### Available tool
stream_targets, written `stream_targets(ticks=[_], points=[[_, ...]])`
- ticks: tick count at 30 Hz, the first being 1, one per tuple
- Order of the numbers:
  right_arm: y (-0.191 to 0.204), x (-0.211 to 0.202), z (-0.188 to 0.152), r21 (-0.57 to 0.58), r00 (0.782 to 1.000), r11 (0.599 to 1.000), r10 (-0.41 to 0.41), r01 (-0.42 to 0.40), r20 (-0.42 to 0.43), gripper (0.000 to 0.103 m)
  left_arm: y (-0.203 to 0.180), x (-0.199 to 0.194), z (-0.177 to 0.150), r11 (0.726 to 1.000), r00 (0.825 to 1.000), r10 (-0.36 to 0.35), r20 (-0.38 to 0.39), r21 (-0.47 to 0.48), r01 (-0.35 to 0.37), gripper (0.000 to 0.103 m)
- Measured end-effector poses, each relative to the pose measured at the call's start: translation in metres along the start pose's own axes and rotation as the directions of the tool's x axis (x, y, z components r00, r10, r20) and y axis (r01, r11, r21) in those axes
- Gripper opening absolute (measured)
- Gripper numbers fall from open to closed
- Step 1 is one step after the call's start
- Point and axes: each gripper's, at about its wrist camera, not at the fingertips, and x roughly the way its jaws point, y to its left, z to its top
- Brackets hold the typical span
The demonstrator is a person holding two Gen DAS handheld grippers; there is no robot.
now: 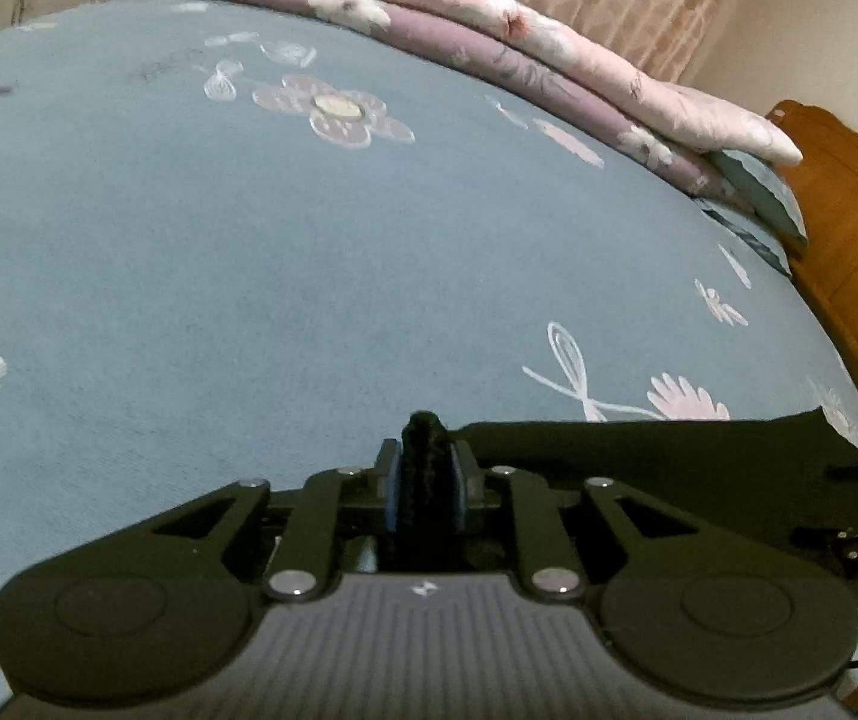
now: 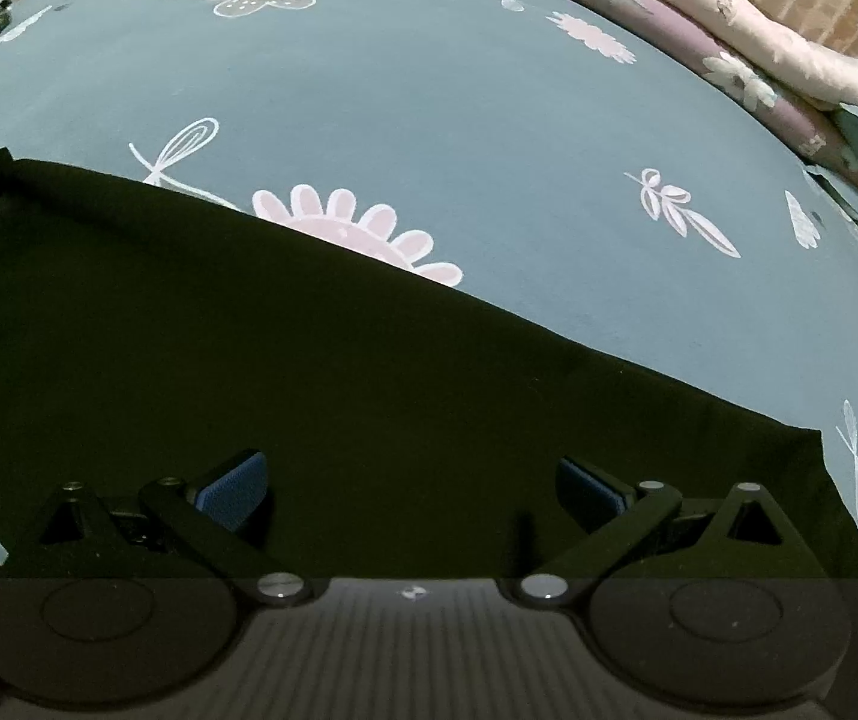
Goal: Fold clothes
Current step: 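Lift the gripped black pants edge up with the left gripper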
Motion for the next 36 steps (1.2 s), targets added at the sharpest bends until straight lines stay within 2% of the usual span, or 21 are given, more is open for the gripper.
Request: stream_targets(ticks=[4, 6, 8, 11, 13, 15, 18, 21, 25, 29, 36], points=[[-0.002, 0.001, 0.002, 0.003, 1.000, 1.000, 0.005, -0.005, 0.007, 0.103, -0.017, -0.031, 0.004, 0.998, 0.999, -0.014, 0.050, 0.060, 0.011, 0.026], [-0.002, 0.002, 0.004, 0.005, 1.000, 1.000, 0.010, -0.010, 0.010, 0.103, -0.030, -0.033, 0.002, 0.993, 0.996, -0.082, 0.021, 0.087, 0.080, 0.032], [0.000, 0.005, 0.006, 0.001, 1.000, 1.000, 0.017, -0.017, 0.013, 0.103, -0.043, -0.024, -0.005, 0.985, 0.991, -0.124, -0.040, 0.120, 0.128, 0.033], [0.003, 0.007, 0.009, -0.009, 0.999, 1.000, 0.030, -0.030, 0.019, 0.103, -0.052, -0.001, -0.020, 0.983, 0.983, -0.094, -0.160, 0.142, 0.117, 0.032], [0.004, 0.008, 0.010, -0.015, 0.999, 0.999, 0.037, -0.037, 0.019, 0.103, -0.049, 0.006, -0.028, 0.989, 0.977, -0.040, -0.210, 0.133, 0.069, 0.032], [0.003, 0.010, 0.009, -0.016, 0.999, 0.999, 0.040, -0.040, 0.011, 0.103, -0.043, 0.004, -0.032, 0.994, 0.972, -0.038, -0.234, 0.094, 0.061, 0.032], [0.001, 0.019, 0.004, 0.001, 0.999, 0.999, 0.047, -0.047, -0.022, 0.103, -0.042, -0.002, -0.032, 0.996, 0.969, -0.044, -0.243, 0.063, 0.061, 0.032], [-0.002, 0.029, -0.002, 0.044, 0.996, 0.997, 0.073, -0.071, -0.049, 0.103, -0.053, -0.007, -0.025, 0.994, 0.972, -0.044, -0.229, 0.090, 0.066, 0.034], [-0.007, 0.037, -0.008, 0.106, 0.992, 0.989, 0.110, -0.104, -0.060, 0.103, -0.065, 0.000, -0.019, 0.987, 0.968, -0.070, -0.241, 0.121, 0.102, 0.038], [-0.008, 0.038, -0.009, 0.107, 0.991, 0.987, 0.122, -0.116, -0.060, 0.103, -0.072, 0.011, -0.027, 0.987, 0.957, -0.047, -0.288, 0.136, 0.090, 0.038], [-0.011, 0.040, -0.007, 0.101, 0.987, 0.986, 0.141, -0.133, -0.073, 0.103, -0.068, 0.009, -0.035, 0.987, 0.950, -0.042, -0.311, 0.135, 0.088, 0.038]])
